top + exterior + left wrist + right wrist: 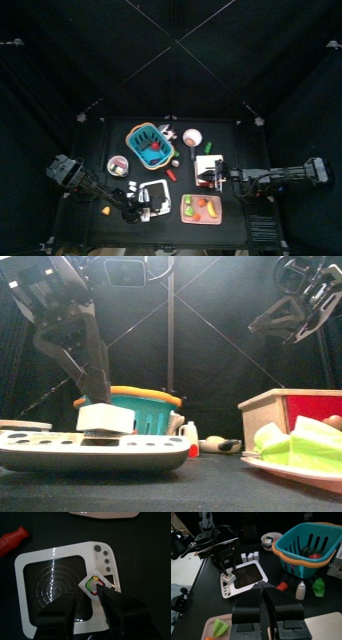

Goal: Grab sushi piece

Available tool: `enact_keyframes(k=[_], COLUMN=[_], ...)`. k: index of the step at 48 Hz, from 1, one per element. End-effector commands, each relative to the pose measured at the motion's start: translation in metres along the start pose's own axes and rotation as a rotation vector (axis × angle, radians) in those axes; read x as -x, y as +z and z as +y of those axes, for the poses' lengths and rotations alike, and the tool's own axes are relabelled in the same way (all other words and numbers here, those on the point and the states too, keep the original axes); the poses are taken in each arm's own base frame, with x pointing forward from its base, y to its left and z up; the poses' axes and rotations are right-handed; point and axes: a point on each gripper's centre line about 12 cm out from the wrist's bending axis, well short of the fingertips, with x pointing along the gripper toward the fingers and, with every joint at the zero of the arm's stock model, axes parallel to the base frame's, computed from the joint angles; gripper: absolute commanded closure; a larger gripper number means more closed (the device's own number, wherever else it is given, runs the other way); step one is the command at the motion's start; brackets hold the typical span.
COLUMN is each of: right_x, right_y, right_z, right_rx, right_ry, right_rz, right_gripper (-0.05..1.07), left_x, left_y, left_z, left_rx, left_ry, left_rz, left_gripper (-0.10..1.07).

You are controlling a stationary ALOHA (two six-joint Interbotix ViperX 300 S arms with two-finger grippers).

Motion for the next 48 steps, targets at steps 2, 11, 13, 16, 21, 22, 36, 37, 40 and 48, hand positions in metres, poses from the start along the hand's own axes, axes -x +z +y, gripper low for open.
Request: enact_keyframes(k=[2, 11, 13, 16, 21, 22, 36, 37, 40, 48], right_x=[-0.001, -0.001, -0.002, -0.002, -0.002, -0.002, -0.002, -0.002, -0.003, -0.004], right_y=[0.004, 0.004, 0.003, 0.003, 0.002, 0.003, 0.002, 0.002, 0.001, -0.001], right_z=[0.001, 0.001, 0.001, 0.001, 0.001, 0.001, 0.001, 0.001, 0.001, 0.001], right_rx=[-0.001, 0.0, 0.0, 0.0, 0.001, 0.001, 0.001, 0.001, 0.001, 0.002], right_ry=[0.004, 0.004, 0.004, 0.003, 0.003, 0.003, 0.005, 0.005, 0.004, 0.004], right_rz=[-0.01, -0.01, -0.007, -0.006, -0.004, -0.006, -0.002, -0.004, 0.001, 0.01], right_gripper=[0.99, 0.99, 0.99, 0.99, 0.99, 0.99, 0.99, 0.99, 0.99, 0.99], left_x=[0.008, 0.014, 0.017, 0.022, 0.029, 0.031, 0.026, 0.025, 0.024, 0.017], left_y=[0.011, 0.011, 0.012, 0.014, 0.017, 0.018, 0.02, 0.019, 0.017, 0.011], left_z=[0.0, 0.006, 0.01, 0.012, 0.014, 0.015, -0.005, -0.005, -0.007, -0.006], left_rx=[0.011, 0.018, 0.022, 0.024, 0.022, 0.022, 0.047, 0.046, 0.044, 0.036], left_ry=[-0.007, 0.032, 0.045, 0.058, 0.058, 0.056, -0.105, -0.112, -0.128, -0.107], left_rz=[-0.031, -0.024, -0.025, -0.029, -0.051, -0.058, -0.104, -0.103, -0.105, -0.079], left_gripper=[0.23, 0.23, 0.23, 0.23, 0.23, 0.23, 0.2, 0.19, 0.17, 0.07])
